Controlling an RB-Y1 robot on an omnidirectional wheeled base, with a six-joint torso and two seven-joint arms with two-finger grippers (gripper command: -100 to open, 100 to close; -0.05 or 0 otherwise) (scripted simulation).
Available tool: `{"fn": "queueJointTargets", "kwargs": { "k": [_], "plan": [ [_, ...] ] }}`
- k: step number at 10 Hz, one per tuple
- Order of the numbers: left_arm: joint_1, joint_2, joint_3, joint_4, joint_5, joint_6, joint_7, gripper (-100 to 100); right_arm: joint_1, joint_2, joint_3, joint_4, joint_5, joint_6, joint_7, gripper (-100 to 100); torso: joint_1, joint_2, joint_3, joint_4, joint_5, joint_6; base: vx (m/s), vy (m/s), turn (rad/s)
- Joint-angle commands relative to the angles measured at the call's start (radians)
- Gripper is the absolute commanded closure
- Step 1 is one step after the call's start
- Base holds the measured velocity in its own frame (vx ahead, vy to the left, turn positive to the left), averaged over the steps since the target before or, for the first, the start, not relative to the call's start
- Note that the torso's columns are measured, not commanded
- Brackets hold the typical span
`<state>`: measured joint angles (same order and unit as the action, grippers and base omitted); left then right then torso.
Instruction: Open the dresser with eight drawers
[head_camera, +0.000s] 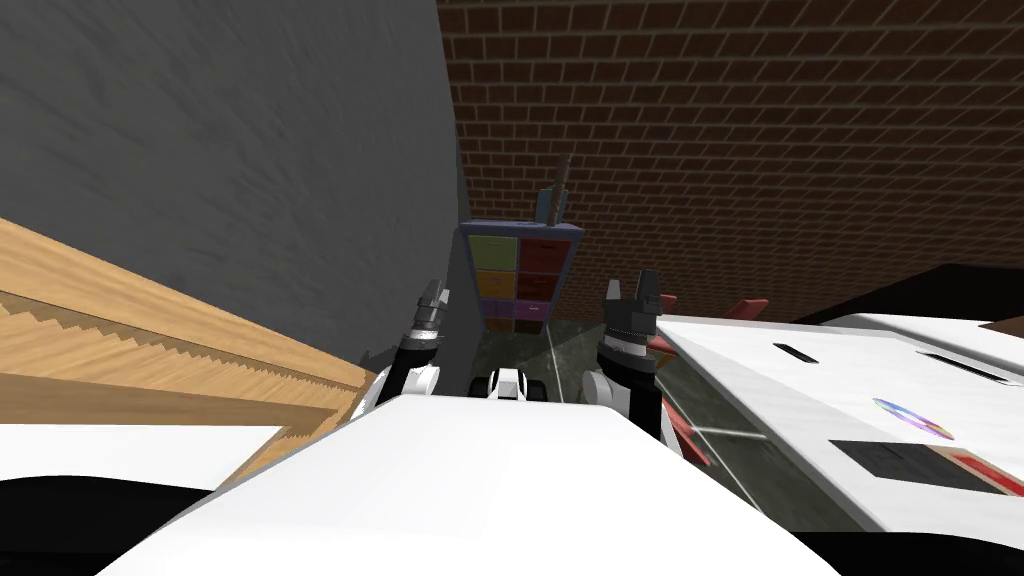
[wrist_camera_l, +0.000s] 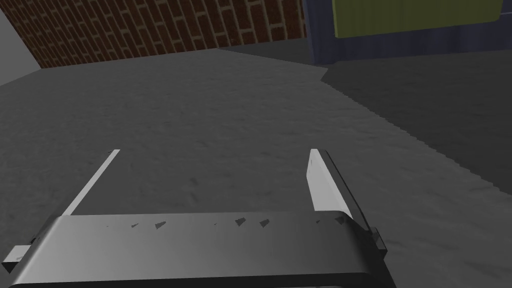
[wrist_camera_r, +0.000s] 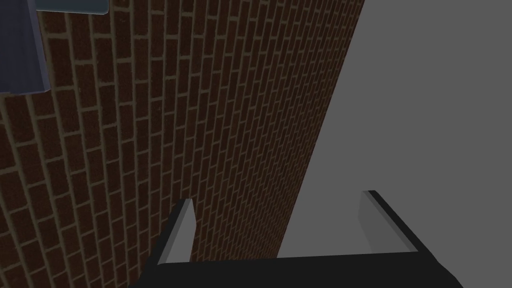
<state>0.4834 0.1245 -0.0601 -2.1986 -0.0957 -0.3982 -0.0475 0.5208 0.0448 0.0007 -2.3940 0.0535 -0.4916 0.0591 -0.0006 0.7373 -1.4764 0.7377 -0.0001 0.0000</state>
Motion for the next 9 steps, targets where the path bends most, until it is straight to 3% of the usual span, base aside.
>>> {"fn": "queueJointTargets", "kwargs": {
  "k": [1, 9],
  "plan": [
    [-0.017, 0.008, 0.001, 0.067, -0.005, -0.023, -0.007, -100, 0.0, 0.0, 0.0, 0.0, 0.0, 0.0, 0.0, 0, 0.0, 0.001, 0.001, 0.0, 0.0, 0.0, 0.097, -0.029, -0.009],
    [-0.08, 0.001, 0.014, 0.271, -0.014, -0.085, -0.022, -100, 0.0, 0.0, 0.0, 0.0, 0.0, 0.0, 0.0, 0, 0.001, 0.001, 0.001, 0.001, 0.0, 0.0, 0.1, -0.009, -0.01]
  ]
}}
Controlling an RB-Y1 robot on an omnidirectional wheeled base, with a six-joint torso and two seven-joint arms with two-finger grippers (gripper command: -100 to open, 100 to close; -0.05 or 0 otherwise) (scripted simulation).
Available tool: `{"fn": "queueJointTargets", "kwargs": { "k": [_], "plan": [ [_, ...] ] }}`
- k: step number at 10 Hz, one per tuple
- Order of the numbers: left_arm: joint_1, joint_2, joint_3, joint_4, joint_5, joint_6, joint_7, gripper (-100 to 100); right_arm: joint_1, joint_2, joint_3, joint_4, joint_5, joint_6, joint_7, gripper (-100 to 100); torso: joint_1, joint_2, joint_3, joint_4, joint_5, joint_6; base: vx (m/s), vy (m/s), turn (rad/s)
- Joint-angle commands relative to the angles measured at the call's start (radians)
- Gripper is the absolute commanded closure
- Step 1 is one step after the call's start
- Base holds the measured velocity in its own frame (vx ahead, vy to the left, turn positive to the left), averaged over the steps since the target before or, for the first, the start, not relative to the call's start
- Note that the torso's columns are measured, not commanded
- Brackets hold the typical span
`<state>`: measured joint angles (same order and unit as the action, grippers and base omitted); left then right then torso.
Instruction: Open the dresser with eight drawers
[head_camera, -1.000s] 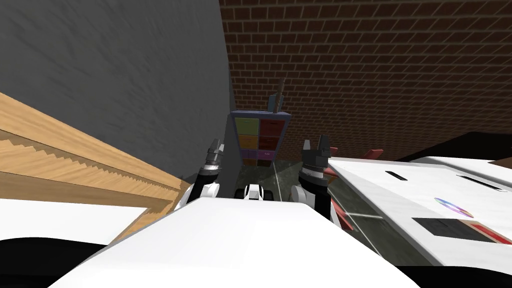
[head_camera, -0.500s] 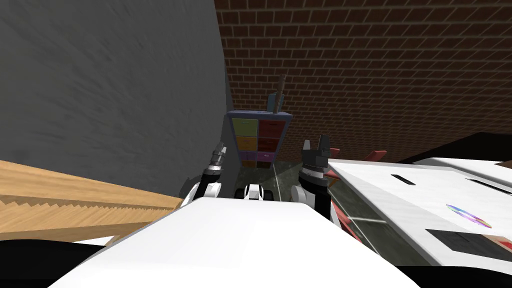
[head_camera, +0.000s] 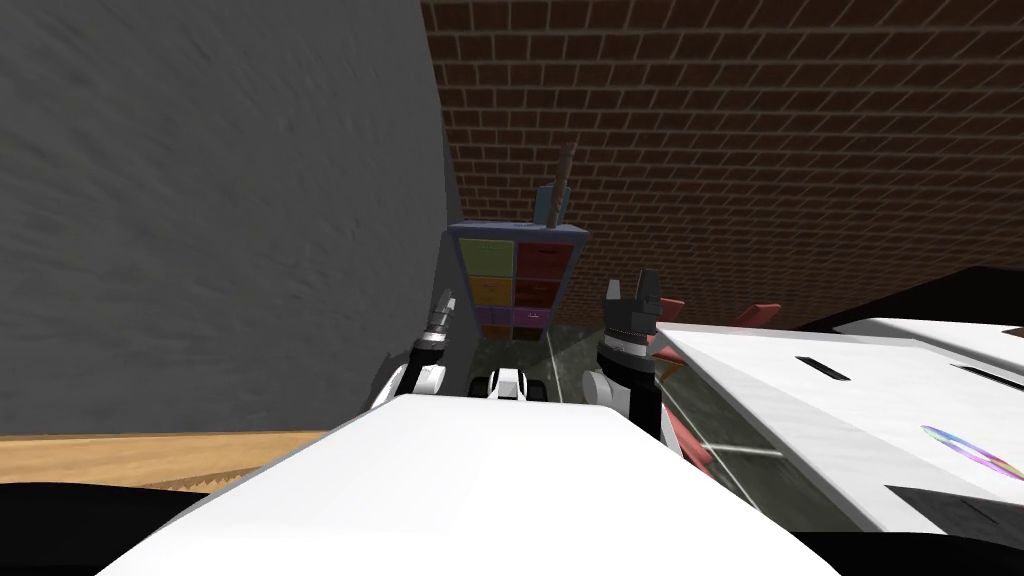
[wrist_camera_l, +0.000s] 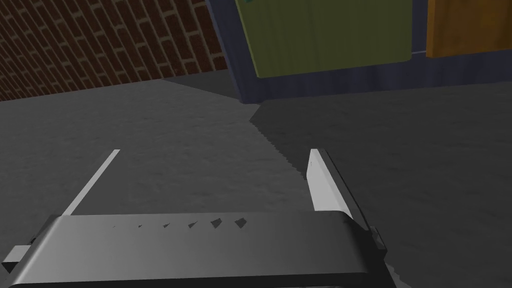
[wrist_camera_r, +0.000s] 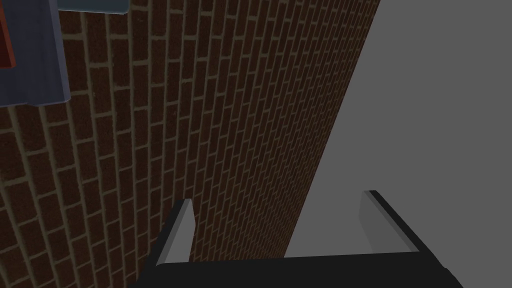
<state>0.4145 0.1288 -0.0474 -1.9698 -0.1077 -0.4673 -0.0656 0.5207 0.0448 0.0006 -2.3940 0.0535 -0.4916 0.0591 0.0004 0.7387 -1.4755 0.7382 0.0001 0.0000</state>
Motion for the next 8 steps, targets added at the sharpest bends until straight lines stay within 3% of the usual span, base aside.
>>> {"fn": "queueJointTargets", "kwargs": {
  "k": [1, 8],
  "plan": [
    [-0.018, -0.005, 0.003, 0.064, -0.003, -0.022, -0.005, -100, 0.0, 0.0, 0.0, 0.0, 0.0, 0.0, 0.0, 0, -0.001, 0.0, 0.0, 0.0, 0.0, 0.0, 0.08, -0.03, -0.009],
    [-0.062, -0.005, 0.012, 0.21, -0.01, -0.065, -0.016, -100, 0.0, 0.0, 0.0, 0.0, 0.0, 0.0, 0.0, 0, -0.001, 0.0, 0.0, 0.0, 0.0, 0.0, 0.077, -0.012, -0.008]
  ]
}}
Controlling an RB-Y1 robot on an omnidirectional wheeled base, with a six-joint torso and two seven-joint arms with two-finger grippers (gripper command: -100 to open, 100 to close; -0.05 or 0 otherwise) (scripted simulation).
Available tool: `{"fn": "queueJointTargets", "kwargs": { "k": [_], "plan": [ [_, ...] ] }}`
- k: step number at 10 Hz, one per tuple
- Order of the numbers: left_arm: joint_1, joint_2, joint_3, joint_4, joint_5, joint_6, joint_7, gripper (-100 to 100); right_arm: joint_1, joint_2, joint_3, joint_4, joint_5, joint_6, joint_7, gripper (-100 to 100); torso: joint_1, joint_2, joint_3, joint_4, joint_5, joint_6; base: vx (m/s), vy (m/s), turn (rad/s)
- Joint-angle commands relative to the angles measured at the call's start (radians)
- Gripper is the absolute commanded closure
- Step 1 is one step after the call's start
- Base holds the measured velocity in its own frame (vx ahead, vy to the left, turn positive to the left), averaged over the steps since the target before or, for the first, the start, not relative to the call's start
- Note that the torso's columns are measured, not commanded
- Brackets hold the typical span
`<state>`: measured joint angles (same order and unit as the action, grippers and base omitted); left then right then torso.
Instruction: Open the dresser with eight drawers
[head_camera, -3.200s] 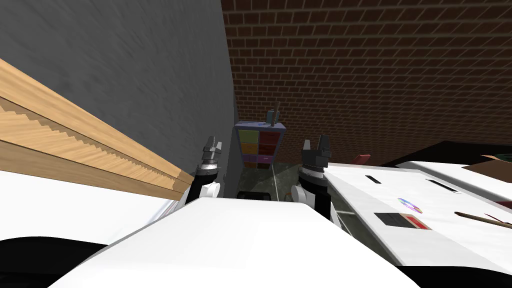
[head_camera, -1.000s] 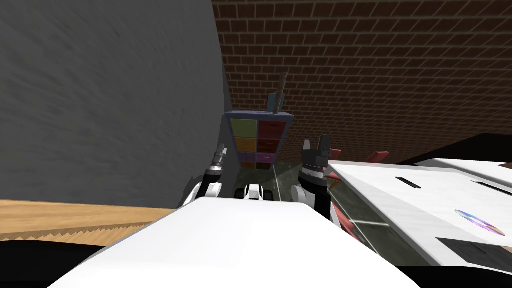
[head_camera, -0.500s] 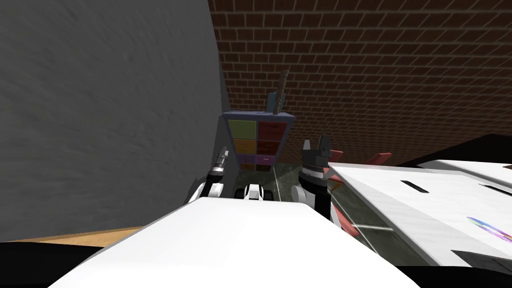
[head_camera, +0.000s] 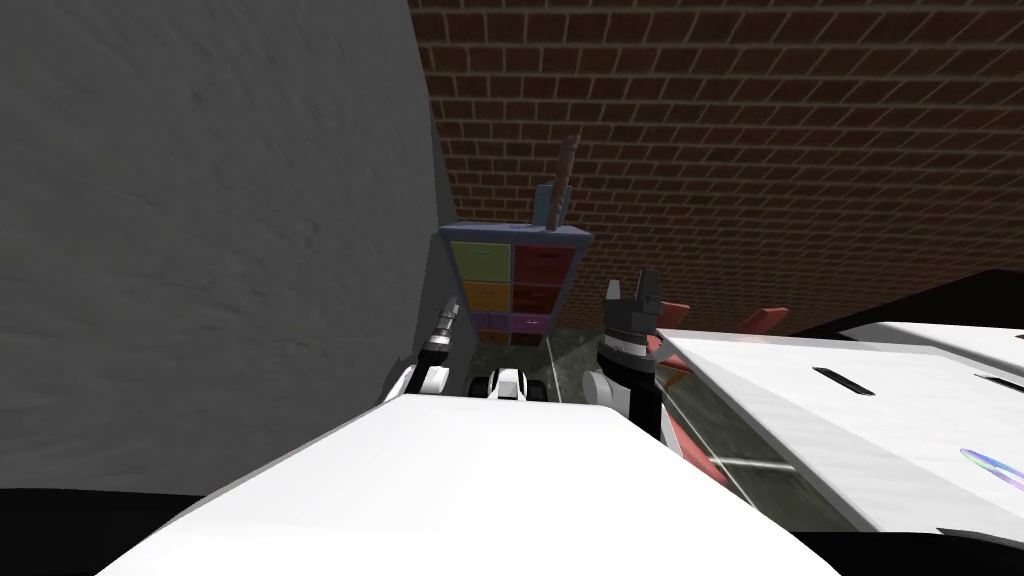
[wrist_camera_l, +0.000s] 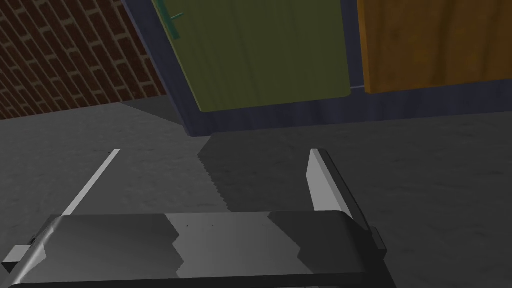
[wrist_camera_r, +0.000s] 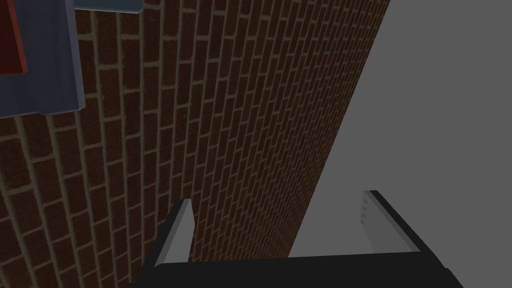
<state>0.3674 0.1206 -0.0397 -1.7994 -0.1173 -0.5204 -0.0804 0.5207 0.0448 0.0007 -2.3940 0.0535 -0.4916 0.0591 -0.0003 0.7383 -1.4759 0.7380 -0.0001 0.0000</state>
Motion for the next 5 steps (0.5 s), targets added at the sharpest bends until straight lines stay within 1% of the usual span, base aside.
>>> {"fn": "queueJointTargets", "kwargs": {
  "k": [1, 3, 5],
  "plan": [
    [-0.022, 0.005, 0.006, 0.063, -0.001, -0.018, -0.003, -100, 0.0, 0.0, 0.0, 0.0, 0.0, 0.0, 0.0, 0, 0.0, 0.0, 0.0, 0.0, 0.0, 0.0, 0.077, -0.013, -0.011],
    [-0.037, 0.008, 0.009, 0.113, -0.004, -0.033, -0.006, -100, 0.0, 0.0, 0.0, 0.0, 0.0, 0.0, 0.0, 0, 0.0, 0.0, 0.0, 0.0, 0.0, 0.0, 0.086, -0.011, -0.009],
    [-0.054, 0.011, 0.013, 0.167, -0.006, -0.048, -0.01, -100, 0.0, 0.0, 0.0, 0.0, 0.0, 0.0, 0.0, 0, 0.0, -0.002, -0.001, 0.0, 0.0, 0.0, 0.116, -0.017, -0.01]
  ]
}}
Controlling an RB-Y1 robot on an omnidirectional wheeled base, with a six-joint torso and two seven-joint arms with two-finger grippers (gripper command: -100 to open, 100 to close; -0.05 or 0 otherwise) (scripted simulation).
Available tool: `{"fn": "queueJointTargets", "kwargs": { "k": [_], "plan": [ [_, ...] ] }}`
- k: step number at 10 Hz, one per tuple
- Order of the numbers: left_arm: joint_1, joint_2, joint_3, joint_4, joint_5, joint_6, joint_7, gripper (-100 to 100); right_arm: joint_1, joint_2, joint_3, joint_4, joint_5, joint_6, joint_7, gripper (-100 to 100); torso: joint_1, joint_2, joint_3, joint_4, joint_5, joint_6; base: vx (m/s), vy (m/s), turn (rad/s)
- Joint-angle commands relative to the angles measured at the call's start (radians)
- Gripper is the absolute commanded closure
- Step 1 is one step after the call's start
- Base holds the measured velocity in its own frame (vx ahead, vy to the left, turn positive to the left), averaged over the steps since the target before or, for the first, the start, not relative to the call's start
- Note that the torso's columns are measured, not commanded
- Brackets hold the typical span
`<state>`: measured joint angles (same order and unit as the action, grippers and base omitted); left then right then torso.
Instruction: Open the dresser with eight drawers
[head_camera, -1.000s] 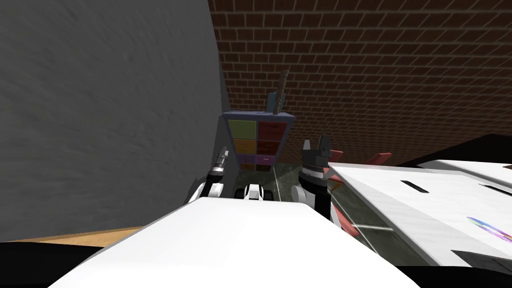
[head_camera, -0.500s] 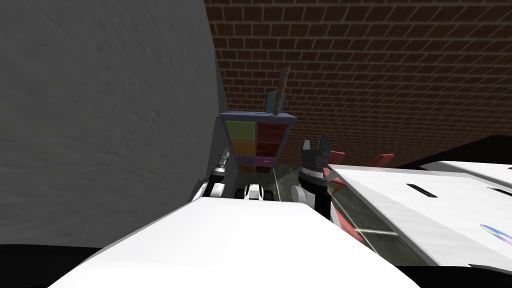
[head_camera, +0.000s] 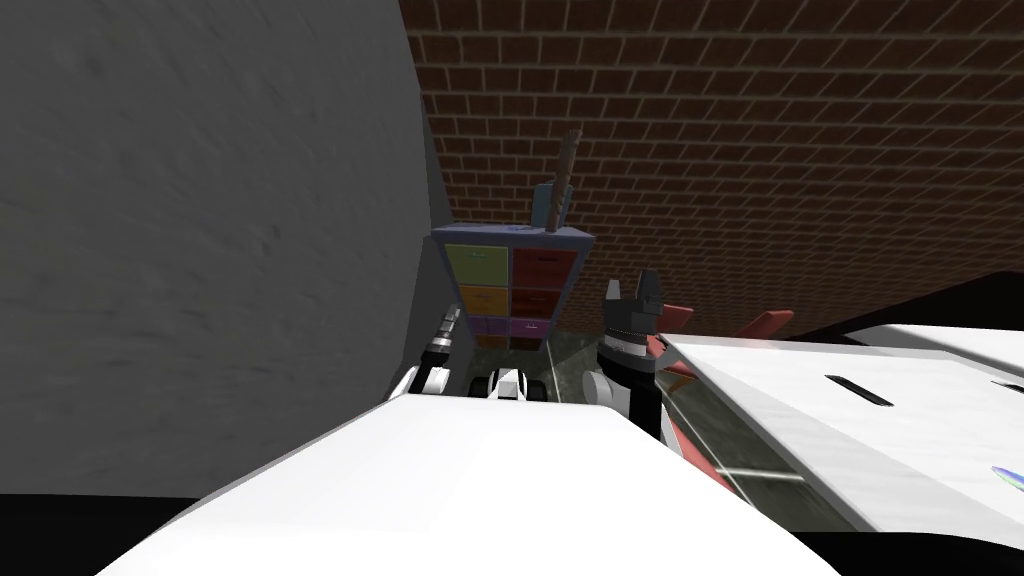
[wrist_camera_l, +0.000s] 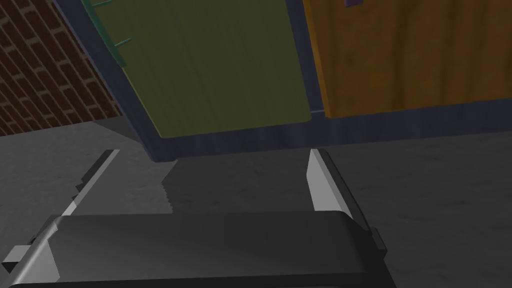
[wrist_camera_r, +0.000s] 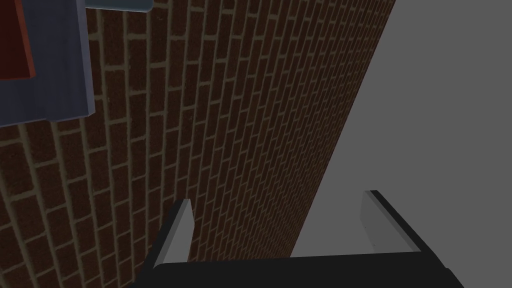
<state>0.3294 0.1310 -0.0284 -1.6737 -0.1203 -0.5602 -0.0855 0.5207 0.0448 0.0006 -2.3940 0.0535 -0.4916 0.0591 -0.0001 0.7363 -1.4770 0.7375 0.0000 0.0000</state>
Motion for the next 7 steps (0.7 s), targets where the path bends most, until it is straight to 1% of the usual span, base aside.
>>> {"fn": "queueJointTargets", "kwargs": {
  "k": [1, 4, 7],
  "plan": [
    [-0.025, 0.001, 0.003, 0.071, -0.004, -0.017, -0.007, -100, 0.0, 0.0, 0.0, 0.0, 0.0, 0.0, 0.0, 0, 0.0, 0.001, 0.0, 0.0, 0.0, 0.0, 0.108, -0.011, -0.009],
    [-0.052, -0.002, 0.009, 0.159, -0.008, -0.042, -0.013, -100, 0.0, 0.0, 0.0, 0.0, 0.0, 0.0, 0.0, 0, 0.0, 0.002, 0.001, 0.001, 0.0, 0.0, 0.108, -0.018, -0.012],
    [-0.076, -0.017, 0.014, 0.241, -0.012, -0.065, -0.019, -100, 0.0, 0.0, 0.0, 0.0, 0.0, 0.0, 0.0, 0, 0.001, 0.002, 0.001, 0.0, 0.0, 0.0, 0.103, -0.005, -0.012]
  ]
}}
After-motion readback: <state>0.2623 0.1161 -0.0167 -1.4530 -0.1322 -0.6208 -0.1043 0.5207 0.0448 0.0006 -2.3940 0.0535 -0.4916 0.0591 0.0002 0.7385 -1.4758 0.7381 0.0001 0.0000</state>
